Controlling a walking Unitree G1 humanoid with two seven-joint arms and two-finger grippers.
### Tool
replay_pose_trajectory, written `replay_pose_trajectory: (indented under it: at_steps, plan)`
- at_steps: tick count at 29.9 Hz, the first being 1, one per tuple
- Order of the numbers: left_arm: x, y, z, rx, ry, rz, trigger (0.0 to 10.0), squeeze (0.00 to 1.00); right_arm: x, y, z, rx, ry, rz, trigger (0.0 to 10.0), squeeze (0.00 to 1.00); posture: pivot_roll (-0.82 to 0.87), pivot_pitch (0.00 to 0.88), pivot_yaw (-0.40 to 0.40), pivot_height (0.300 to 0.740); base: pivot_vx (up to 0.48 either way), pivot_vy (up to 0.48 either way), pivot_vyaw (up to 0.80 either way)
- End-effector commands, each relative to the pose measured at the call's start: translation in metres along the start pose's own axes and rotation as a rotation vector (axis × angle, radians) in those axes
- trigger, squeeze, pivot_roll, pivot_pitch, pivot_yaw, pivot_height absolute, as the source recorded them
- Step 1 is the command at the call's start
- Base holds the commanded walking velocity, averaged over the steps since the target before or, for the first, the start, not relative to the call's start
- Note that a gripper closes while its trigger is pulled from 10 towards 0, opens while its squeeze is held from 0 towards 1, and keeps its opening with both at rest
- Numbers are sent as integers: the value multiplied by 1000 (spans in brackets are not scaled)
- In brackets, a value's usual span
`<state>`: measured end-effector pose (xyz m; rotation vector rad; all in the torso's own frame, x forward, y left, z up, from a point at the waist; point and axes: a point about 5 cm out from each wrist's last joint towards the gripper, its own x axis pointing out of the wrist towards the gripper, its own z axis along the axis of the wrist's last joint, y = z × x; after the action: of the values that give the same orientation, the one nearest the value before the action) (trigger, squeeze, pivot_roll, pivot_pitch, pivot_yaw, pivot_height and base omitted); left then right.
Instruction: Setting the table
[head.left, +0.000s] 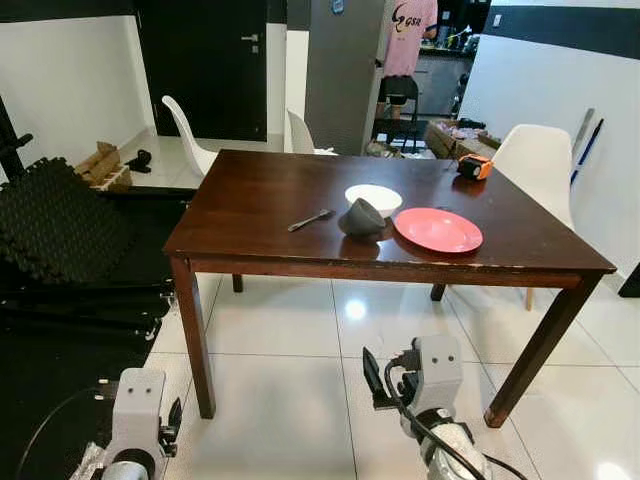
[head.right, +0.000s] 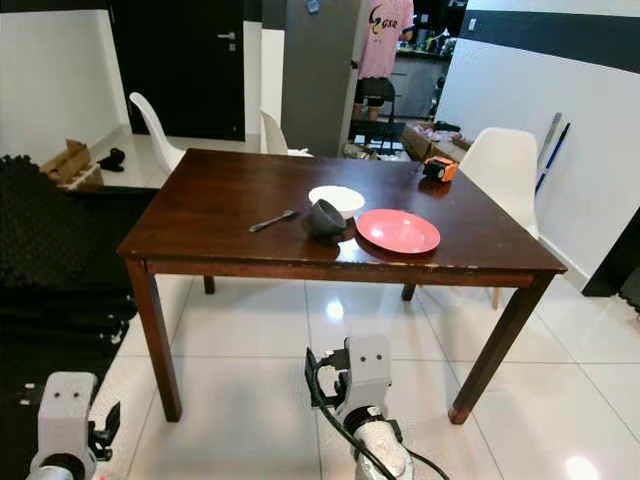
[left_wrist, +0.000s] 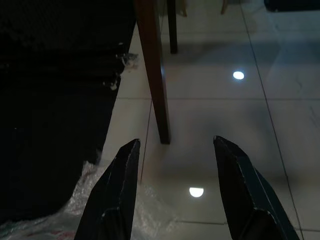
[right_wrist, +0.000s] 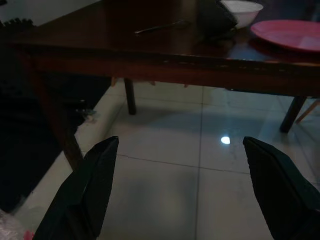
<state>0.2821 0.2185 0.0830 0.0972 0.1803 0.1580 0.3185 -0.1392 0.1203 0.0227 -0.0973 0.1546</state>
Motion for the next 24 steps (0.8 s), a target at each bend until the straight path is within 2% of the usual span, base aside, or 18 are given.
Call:
replay_pose_trajectory:
  at_steps: [1,5,9,16,24]
  plan:
    - [-3,0,-2,17,-6,2,10000,0,-1,-6,-3,-6,7,-23,10000,0,58,61,2,740,0,0,0]
    - [2,-11,3,29,-45,-39,10000,0,0,-12,-2,-3,-6,-54,10000,0,52,46,5,740,0,0,0]
    - [4,-14,7,23,-62,-50,10000,0,0,-13,0,1,-27,-55,10000,0,48,44,4,740,0,0,0]
    - [7,-27,27,34,-151,-113,10000,0,3,-16,12,0,-80,-61,10000,0,34,34,4,740,0,0,0]
    - [8,-32,28,42,-171,-139,10000,0,4,-17,11,-3,-81,-61,10000,0,30,26,2,740,0,0,0]
